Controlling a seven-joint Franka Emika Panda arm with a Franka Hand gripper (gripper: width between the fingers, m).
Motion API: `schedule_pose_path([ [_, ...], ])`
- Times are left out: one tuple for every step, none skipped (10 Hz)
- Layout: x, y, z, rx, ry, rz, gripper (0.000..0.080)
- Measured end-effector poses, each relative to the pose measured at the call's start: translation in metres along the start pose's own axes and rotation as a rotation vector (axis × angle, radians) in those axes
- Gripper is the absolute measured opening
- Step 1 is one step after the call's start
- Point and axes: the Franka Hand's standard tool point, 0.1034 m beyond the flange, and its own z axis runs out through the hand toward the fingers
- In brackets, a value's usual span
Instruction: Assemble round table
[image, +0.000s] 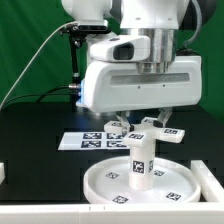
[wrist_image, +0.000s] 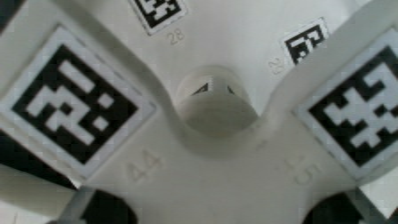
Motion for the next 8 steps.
schedule_pose_path([
  [0.0000,0.0001,0.0000,0.000,0.000,0.028,0.0442],
  [-0.0001,0.0001,0.0001,0.001,0.000,0.105,0.0442],
  [0.0005,0.0004,0.0005,-0.003,0.012,0.218,0.0442],
  [0.0001,-0.0001,0.0005,-0.007,0.029,0.321,0.0442],
  [0.0000,-0.0001,0.0004,-0.006,0.035,0.443,0.0442],
  [0.0000,-0.0001,0.0004,-0.004,0.035,0.582,0.0442],
  [-0.0001,0.0001,0.0004,-0.001,0.036,0.725,0.0442],
  [-0.0007,0.0011,0.0003,0.014,0.043,0.866,0.0442],
])
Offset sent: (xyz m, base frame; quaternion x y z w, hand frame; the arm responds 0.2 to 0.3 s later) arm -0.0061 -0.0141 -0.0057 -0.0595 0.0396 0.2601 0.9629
